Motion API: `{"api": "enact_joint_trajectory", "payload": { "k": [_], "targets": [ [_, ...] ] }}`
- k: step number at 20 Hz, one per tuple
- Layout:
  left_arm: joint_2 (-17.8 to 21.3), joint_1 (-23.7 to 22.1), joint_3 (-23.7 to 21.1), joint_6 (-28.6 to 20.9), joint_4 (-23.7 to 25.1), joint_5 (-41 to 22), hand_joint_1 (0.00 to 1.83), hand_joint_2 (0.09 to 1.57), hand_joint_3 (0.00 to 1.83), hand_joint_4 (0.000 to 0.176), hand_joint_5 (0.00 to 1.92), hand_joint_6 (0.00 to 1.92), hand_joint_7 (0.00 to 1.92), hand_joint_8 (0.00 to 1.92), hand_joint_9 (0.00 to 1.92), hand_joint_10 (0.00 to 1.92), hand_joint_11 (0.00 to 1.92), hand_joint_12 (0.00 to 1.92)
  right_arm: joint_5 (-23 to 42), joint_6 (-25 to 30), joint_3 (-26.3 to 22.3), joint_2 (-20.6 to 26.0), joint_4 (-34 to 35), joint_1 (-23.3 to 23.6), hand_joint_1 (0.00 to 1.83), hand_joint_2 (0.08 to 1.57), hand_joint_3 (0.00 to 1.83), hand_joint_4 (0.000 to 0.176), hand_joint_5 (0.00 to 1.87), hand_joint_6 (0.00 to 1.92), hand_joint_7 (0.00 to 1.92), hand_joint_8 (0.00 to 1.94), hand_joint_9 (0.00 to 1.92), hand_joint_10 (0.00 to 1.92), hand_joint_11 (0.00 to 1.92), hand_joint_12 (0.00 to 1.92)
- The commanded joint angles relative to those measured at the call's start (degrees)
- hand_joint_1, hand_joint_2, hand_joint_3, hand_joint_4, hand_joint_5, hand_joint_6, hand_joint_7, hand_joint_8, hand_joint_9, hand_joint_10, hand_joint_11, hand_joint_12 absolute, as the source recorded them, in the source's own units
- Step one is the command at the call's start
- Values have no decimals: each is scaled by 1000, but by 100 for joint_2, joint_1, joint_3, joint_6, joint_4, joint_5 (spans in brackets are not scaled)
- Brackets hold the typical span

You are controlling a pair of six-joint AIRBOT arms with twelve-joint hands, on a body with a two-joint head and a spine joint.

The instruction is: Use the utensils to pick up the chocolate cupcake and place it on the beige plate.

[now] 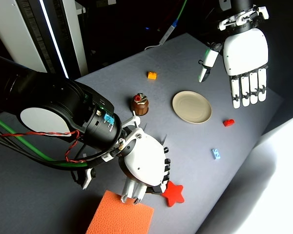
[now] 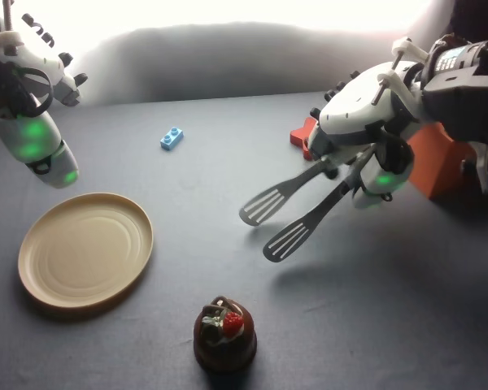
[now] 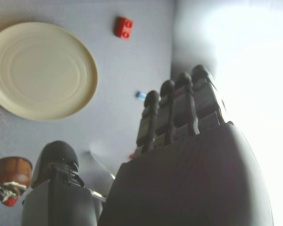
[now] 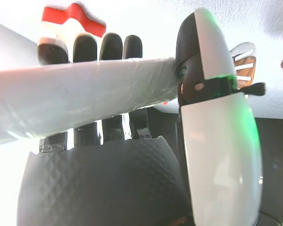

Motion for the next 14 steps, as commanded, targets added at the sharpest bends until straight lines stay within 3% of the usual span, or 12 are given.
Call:
{"api": "enact_joint_trajectory", "payload": {
  "k": [1, 2, 3, 5, 8, 9, 10, 11, 12, 14],
  "targets": [
    [19, -55, -10, 39, 318, -210, 171, 1064, 2, 0, 85, 1, 57, 0, 41, 4, 1, 0, 243, -1, -14, 63, -39, 122, 982, 1189, 0, 0, 527, 1054, 446, 1501, 451, 1693, 596, 1921],
    [19, -55, -9, 39, 318, -210, 200, 1059, 0, 0, 88, 2, 59, 1, 50, 6, 3, 1, 230, 38, -14, 77, -38, 195, 997, 1140, 0, 0, 556, 921, 492, 1475, 490, 1668, 600, 1921],
    [19, -55, -10, 39, 318, -210, 195, 1056, 0, 0, 90, 2, 63, 3, 55, 8, 12, 5, 219, 56, -15, 87, -37, 254, 1069, 1202, 14, 0, 712, 1241, 524, 1483, 529, 1691, 633, 1921],
    [18, -55, -10, 39, 318, -210, 181, 1058, 0, 0, 82, 4, 69, 8, 63, 9, 21, 10, 174, 113, -16, 107, -34, 349, 1062, 1243, 8, 0, 717, 1369, 531, 1506, 544, 1703, 652, 1921],
    [19, -55, -8, 39, 319, -212, 219, 1054, 0, 0, 89, 5, 69, 5, 60, 5, 8, 6, 139, 140, -20, 127, -32, 411, 1046, 1259, 1, 0, 699, 1402, 498, 1511, 511, 1685, 608, 1914],
    [18, -55, -8, 39, 319, -212, 203, 1061, 1, 0, 84, 2, 66, 3, 56, 3, 5, 5, 132, 140, -22, 133, -32, 421, 1063, 1248, 0, 0, 719, 1373, 517, 1514, 528, 1681, 627, 1915],
    [17, -55, -9, 39, 319, -211, 187, 1064, 2, 0, 81, 1, 64, 2, 52, 0, 0, 0, 120, 144, -22, 138, -31, 436, 1009, 1173, 0, 0, 553, 1085, 523, 1482, 534, 1653, 622, 1892],
    [17, -55, -9, 39, 319, -211, 195, 1063, 2, 0, 82, 1, 63, 1, 45, 0, 0, 0, 107, 159, -22, 145, -31, 462, 1063, 1223, 4, 0, 693, 1302, 530, 1485, 541, 1641, 627, 1881],
    [17, -55, -8, 39, 319, -211, 198, 1063, 1, 0, 86, 3, 61, 0, 41, 0, 3, 1, 88, 177, -23, 150, -30, 498, 1025, 1154, 0, 0, 559, 1050, 525, 1470, 522, 1637, 621, 1913],
    [16, -55, -7, 39, 320, -211, 212, 1060, 0, 0, 95, 5, 69, 3, 50, 3, 8, 4, 57, 221, -60, 179, -26, 593, 980, 1154, 0, 0, 522, 926, 508, 1395, 510, 1564, 599, 1888]
  ]
}}
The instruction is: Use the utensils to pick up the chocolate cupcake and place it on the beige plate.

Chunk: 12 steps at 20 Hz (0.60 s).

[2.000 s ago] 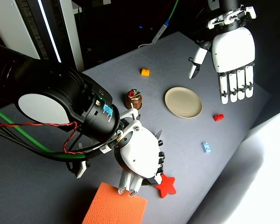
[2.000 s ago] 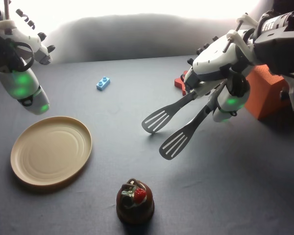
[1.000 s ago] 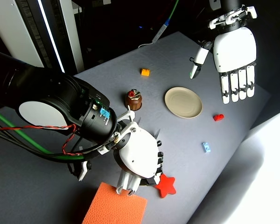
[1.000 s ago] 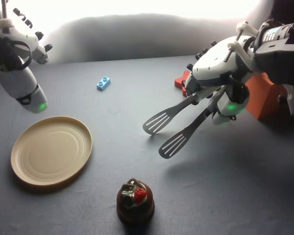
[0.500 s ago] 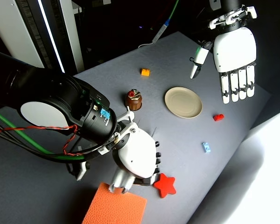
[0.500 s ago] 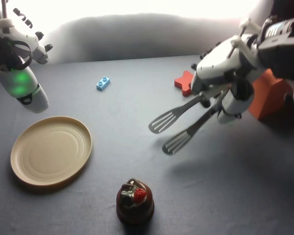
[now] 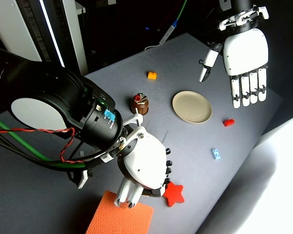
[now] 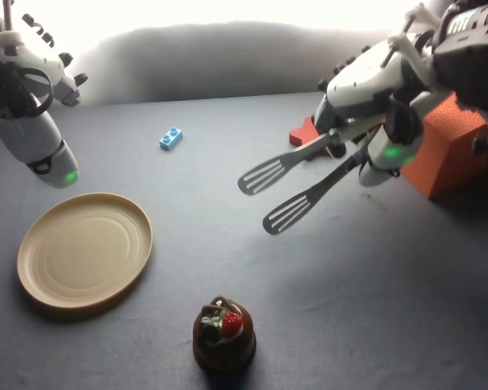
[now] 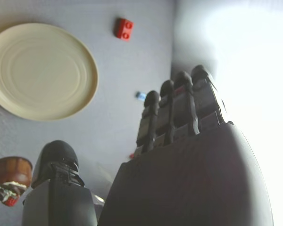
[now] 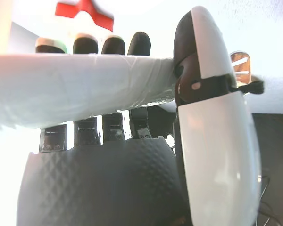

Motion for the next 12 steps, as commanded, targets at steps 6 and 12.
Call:
{"api": "enact_joint_trajectory", "payload": {
  "k": [6, 12],
  "targets": [
    [10, -47, 18, 39, 338, -220, 195, 1062, 0, 0, 94, 12, 67, 11, 43, 12, 5, 2, 764, -251, -1852, 821, -52, 309, 973, 1152, 3, 0, 517, 875, 491, 1336, 498, 1514, 553, 1795],
    [8, -44, 22, 39, 338, -222, 202, 1057, 0, 0, 114, 11, 92, 11, 67, 12, 12, 6, 935, -288, -1869, 616, -57, 112, 966, 1150, 0, 0, 513, 901, 493, 1348, 510, 1516, 595, 1768]
  ]
}}
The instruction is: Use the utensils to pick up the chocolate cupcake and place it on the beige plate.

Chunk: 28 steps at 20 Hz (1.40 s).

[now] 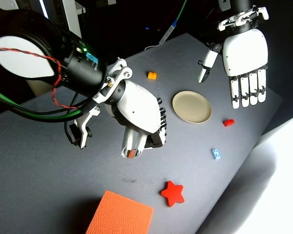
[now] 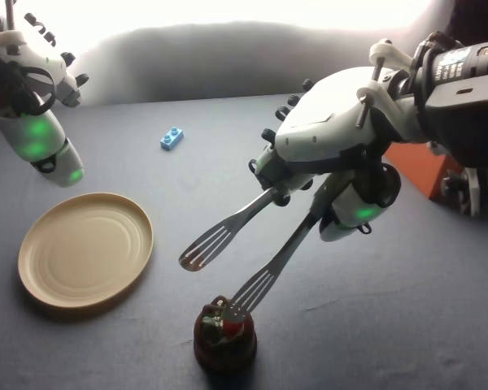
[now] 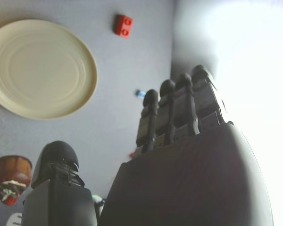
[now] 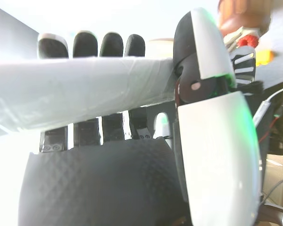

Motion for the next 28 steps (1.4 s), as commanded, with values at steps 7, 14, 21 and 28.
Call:
{"api": "enact_joint_trajectory", "payload": {
  "k": [7, 14, 21, 28],
  "targets": [
    [30, -46, 28, 38, 336, -216, 216, 1054, 0, 0, 99, 2, 81, 3, 68, 7, 11, 5, 821, -147, -11, -174, -34, -178, 940, 1162, 1, 0, 534, 901, 517, 1397, 521, 1571, 606, 1840],
    [28, -36, 36, 38, 339, -221, 195, 1056, 0, 0, 99, 2, 86, 5, 77, 6, 19, 13, 1022, -159, -10, -271, -270, -415, 939, 1166, 1, 0, 548, 804, 529, 1246, 517, 1448, 559, 1791],
    [25, -33, 40, 36, 342, -222, 186, 1061, 2, 0, 80, 0, 64, 0, 54, 1, 2, 9, 1360, -159, -10, -294, -447, -690, 962, 1155, 0, 0, 573, 884, 536, 1331, 520, 1543, 623, 1848],
    [22, -30, 46, 36, 344, -224, 174, 1066, 2, 0, 104, 6, 89, 5, 81, 7, 45, 41, 1471, -159, 35, -299, -613, -840, 960, 1199, 0, 0, 491, 1106, 462, 1461, 483, 1642, 585, 1878]
  ]
}}
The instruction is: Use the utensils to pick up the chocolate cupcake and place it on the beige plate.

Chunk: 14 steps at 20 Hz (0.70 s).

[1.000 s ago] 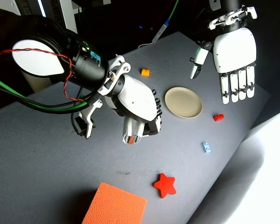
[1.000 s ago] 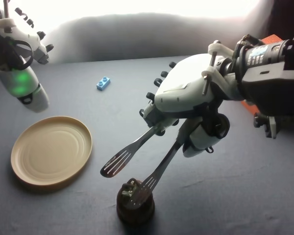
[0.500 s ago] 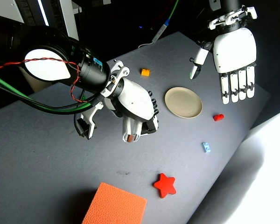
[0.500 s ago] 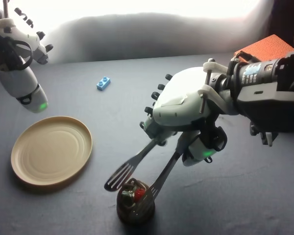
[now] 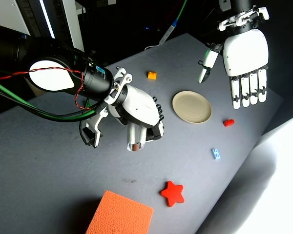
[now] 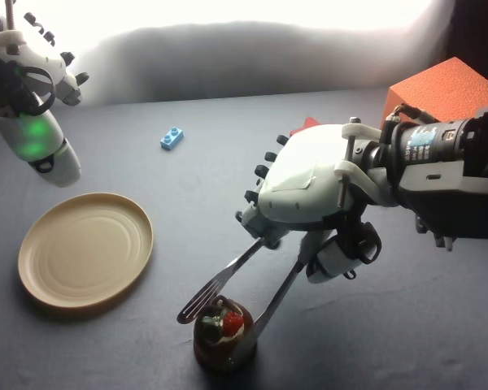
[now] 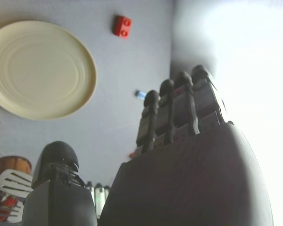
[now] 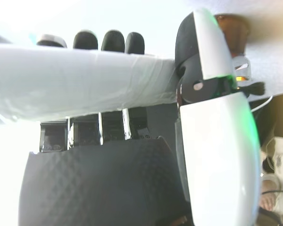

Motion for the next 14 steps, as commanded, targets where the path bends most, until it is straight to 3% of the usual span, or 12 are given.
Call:
{"api": "enact_joint_trajectory", "payload": {
  "k": [1, 3, 7, 9, 14],
  "targets": [
    [26, -32, 29, 38, 333, -218, 161, 1069, 3, 0, 95, 1, 85, 2, 71, 2, 35, 40, 550, -15, 40, 19, -36, 35, 944, 1172, 0, 0, 494, 977, 473, 1390, 499, 1583, 604, 1837],
    [26, -32, 29, 37, 333, -218, 161, 1073, 3, 0, 85, 0, 73, 0, 60, 0, 18, 40, 558, -15, 95, -7, -36, -4, 925, 1173, 0, 0, 527, 835, 474, 1388, 483, 1575, 565, 1827],
    [27, -33, 30, 37, 333, -218, 163, 1075, 2, 0, 86, 2, 75, 2, 70, 3, 17, 60, 581, -14, 212, -62, -35, -69, 926, 1162, 0, 0, 488, 837, 442, 1334, 447, 1532, 519, 1819],
    [26, -33, 29, 37, 332, -218, 167, 1073, 1, 0, 74, 0, 61, 0, 65, 0, 0, 107, 582, -12, 223, -78, -34, -75, 967, 1149, 0, 0, 593, 770, 535, 1395, 533, 1640, 614, 1917],
    [27, -32, 27, 36, 332, -217, 170, 1065, 0, 0, 87, 4, 77, 3, 74, 4, 0, 157, 582, -12, 222, -103, -34, -122, 961, 1154, 0, 0, 570, 817, 529, 1341, 545, 1523, 644, 1848]
  ]
}}
